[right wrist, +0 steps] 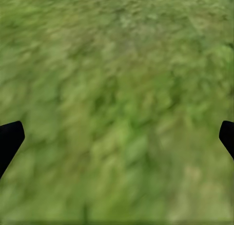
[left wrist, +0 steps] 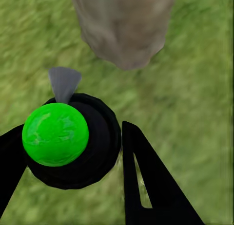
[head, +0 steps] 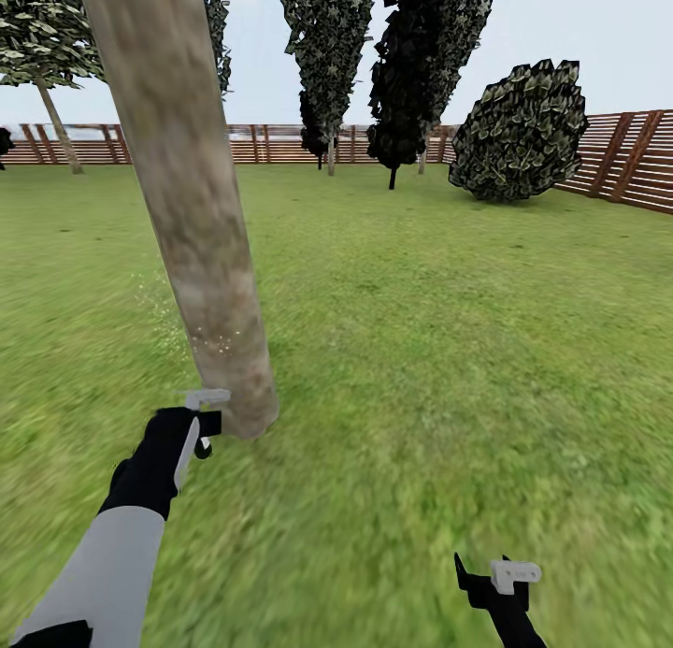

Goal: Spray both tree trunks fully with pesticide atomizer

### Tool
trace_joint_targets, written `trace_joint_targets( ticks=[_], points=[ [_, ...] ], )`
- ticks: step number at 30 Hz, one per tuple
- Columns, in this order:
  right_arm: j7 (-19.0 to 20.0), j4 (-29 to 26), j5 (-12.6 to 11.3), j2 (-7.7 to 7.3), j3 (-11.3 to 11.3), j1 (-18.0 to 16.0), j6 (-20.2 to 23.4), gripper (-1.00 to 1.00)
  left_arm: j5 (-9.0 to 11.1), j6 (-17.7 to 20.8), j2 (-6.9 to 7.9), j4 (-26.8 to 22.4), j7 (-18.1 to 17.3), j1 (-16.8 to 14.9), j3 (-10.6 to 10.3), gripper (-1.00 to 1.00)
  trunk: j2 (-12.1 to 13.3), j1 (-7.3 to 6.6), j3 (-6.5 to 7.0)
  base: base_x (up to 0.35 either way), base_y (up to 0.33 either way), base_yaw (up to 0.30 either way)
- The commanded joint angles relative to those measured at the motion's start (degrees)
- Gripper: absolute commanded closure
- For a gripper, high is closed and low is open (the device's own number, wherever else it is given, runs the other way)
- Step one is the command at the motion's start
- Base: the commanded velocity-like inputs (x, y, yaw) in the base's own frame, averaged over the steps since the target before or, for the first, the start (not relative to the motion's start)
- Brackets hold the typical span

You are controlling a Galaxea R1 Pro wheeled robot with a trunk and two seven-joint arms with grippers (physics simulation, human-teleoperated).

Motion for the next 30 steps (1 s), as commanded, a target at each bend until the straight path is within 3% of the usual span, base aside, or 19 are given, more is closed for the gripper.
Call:
trace_joint_targets(
  ticks=[1,5,14,17,20,23,26,28,30],
  points=[
    [0.0,0.0,0.0,0.0,0.0,0.0,0.0,-1.0,-0.4,0.0,-0.28,0.0,0.0,0.0,0.0,1.0,0.0,0.0,0.0,0.0,0.0,0.0],
    [0.0,0.0,0.0,0.0,0.0,0.0,0.0,-1.0,-0.4,0.0,-0.72,0.0,0.1,0.0,-0.1,1.0,0.0,0.0,0.0,0.0,0.0,0.0],
    [0.0,0.0,0.0,0.0,0.0,0.0,0.0,-1.0,-0.8,-0.1,0.96,-0.6,0.4,-0.1,0.2,1.0,0.0,0.0,0.0,-0.163,0.058,0.0],
    [0.0,0.0,0.0,0.0,0.0,0.0,0.0,-1.0,-0.6,0.0,0.27,-0.9,0.4,-0.1,-0.3,1.0,0.0,0.0,0.0,-0.018,0.006,0.0],
    [0.0,0.0,0.0,0.0,0.0,0.0,0.0,-1.0,-0.5,0.3,-1.22,-1.0,0.4,-0.4,-3.1,1.0,0.0,0.0,0.0,-0.002,0.001,0.0],
    [0.0,0.0,-0.1,-0.06,0.0,0.0,0.0,-1.0,-0.3,0.6,-1.7,-1.1,0.4,-0.8,-4.1,1.0,0.0,0.0,0.0,0.0,0.0,0.0],
    [0.0,-0.1,-0.1,-0.1,0.0,0.0,0.0,-1.0,-0.3,0.7,-1.1,-1.1,0.1,-0.8,-3.9,1.0,0.0,0.0,0.0,0.0,0.0,0.0],
    [0.0,-0.1,0.0,-0.09,0.0,0.0,0.0,-1.0,-0.4,0.8,0.92,-1.0,0.0,-1.0,-3.8,1.0,0.0,0.0,0.0,0.0,0.0,0.0],
    [0.0,0.0,0.0,-0.03,0.0,0.0,0.0,-1.0,-0.5,0.9,1.72,-1.0,0.1,-1.2,-3.8,1.0,0.0,0.0,0.0,-0.061,0.008,0.0]
  ],
)
